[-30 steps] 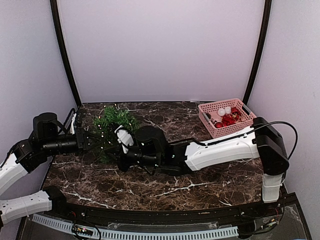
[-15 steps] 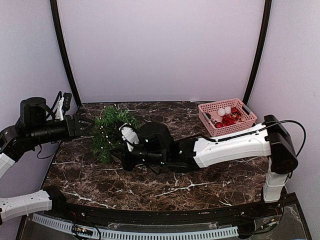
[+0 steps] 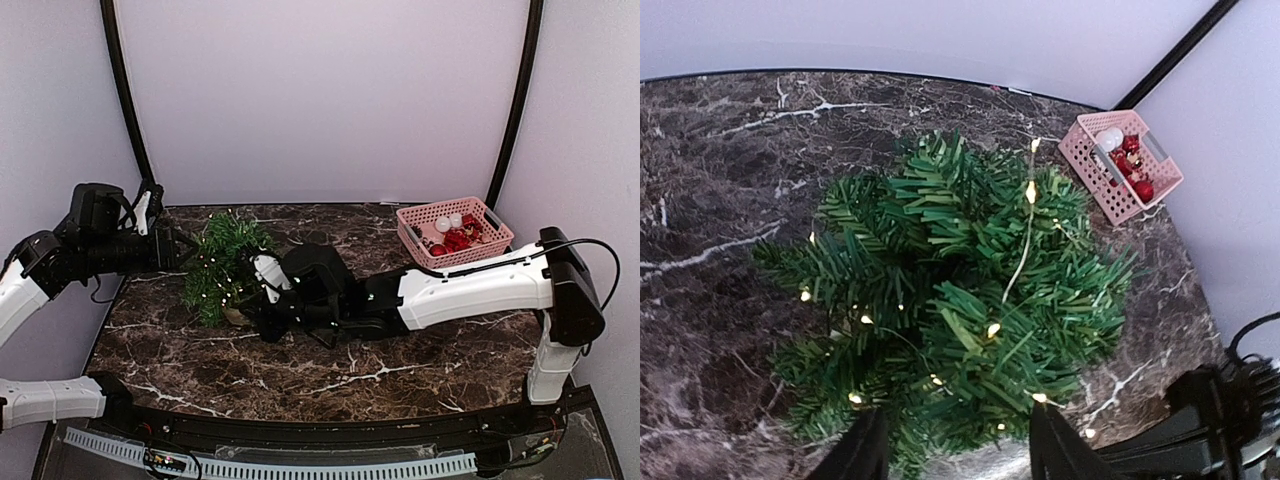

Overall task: Decorate the small christmas tree
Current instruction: Wrap the side of the string light in the gap of the branches.

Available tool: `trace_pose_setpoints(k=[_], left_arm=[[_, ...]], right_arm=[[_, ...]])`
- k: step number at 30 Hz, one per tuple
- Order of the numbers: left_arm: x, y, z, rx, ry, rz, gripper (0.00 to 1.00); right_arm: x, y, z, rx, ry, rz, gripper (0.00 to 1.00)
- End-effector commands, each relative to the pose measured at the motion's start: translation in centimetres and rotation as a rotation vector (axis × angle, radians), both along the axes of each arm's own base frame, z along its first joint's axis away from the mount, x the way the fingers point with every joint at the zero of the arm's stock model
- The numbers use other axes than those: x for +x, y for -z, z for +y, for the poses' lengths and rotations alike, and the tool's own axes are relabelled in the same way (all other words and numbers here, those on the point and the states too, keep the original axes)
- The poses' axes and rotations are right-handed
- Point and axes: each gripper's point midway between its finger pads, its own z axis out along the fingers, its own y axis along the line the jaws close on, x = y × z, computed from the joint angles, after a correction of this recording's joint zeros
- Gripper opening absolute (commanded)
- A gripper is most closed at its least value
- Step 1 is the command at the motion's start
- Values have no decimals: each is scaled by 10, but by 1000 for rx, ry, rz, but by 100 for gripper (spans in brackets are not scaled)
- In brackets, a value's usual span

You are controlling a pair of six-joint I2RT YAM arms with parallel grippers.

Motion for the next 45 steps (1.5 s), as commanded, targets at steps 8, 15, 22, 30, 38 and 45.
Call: trace_pose_setpoints(k=[8,15,22,30,38,45], left_arm=[[17,10,11,-60,-34,-42,18],[20,17,16,-64,-57,-34,0],[23,21,13,-65,-48,-30,0],[25,23,10,-64,-32,-27,0],[26,22,12,-58,-36,-34,0],[26,22,12,-57,-35,-35,0]], right_arm=[[23,-34,-30,-29,88,-29,0],[47,-37,-41,-96,109,-70,0],[66,-33,-37,-111,104,-71,0],[62,-1,-15,-106,33,4,0],[67,22,-7,-101,23,41,0],[86,18,-12,-39,109,50,0]])
